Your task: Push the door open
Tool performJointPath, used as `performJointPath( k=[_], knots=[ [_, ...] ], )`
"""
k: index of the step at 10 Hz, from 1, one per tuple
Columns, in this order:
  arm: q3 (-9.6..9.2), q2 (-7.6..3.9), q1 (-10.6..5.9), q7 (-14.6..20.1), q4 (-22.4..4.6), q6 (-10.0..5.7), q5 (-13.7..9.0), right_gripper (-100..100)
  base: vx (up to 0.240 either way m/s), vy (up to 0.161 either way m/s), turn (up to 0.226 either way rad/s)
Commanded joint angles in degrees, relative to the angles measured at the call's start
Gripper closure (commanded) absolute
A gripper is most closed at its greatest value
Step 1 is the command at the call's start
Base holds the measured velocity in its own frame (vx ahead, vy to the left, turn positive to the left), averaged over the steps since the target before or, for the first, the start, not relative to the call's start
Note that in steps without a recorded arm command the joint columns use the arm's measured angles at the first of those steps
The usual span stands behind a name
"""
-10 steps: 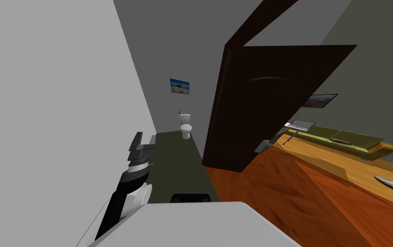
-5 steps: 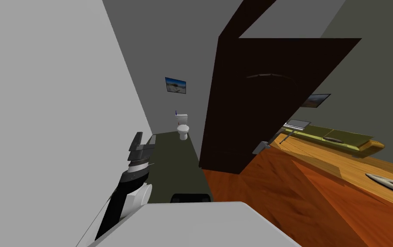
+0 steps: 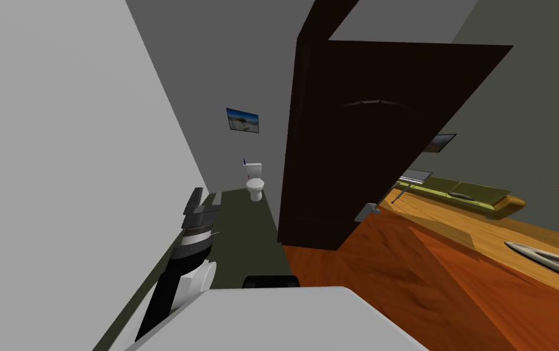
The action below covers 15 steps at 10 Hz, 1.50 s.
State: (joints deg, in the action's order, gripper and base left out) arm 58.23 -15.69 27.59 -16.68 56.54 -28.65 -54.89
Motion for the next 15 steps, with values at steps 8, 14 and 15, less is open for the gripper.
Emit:
performJointPath(
  k=[8, 14, 15],
  knots=[
    [3.36, 0.77, 0.91, -1.4, -1.3, -0.79, -2.0, 100, 0.091, -0.144, -0.035],
    [7.30, 1.69, 1.82, -3.6, -3.1, -1.65, -4.9, 100, 0.100, -0.196, -0.050],
    [7.86, 1.82, 1.95, -3.9, -3.4, -1.77, -5.3, 100, 0.098, -0.197, -0.041]
  ],
)
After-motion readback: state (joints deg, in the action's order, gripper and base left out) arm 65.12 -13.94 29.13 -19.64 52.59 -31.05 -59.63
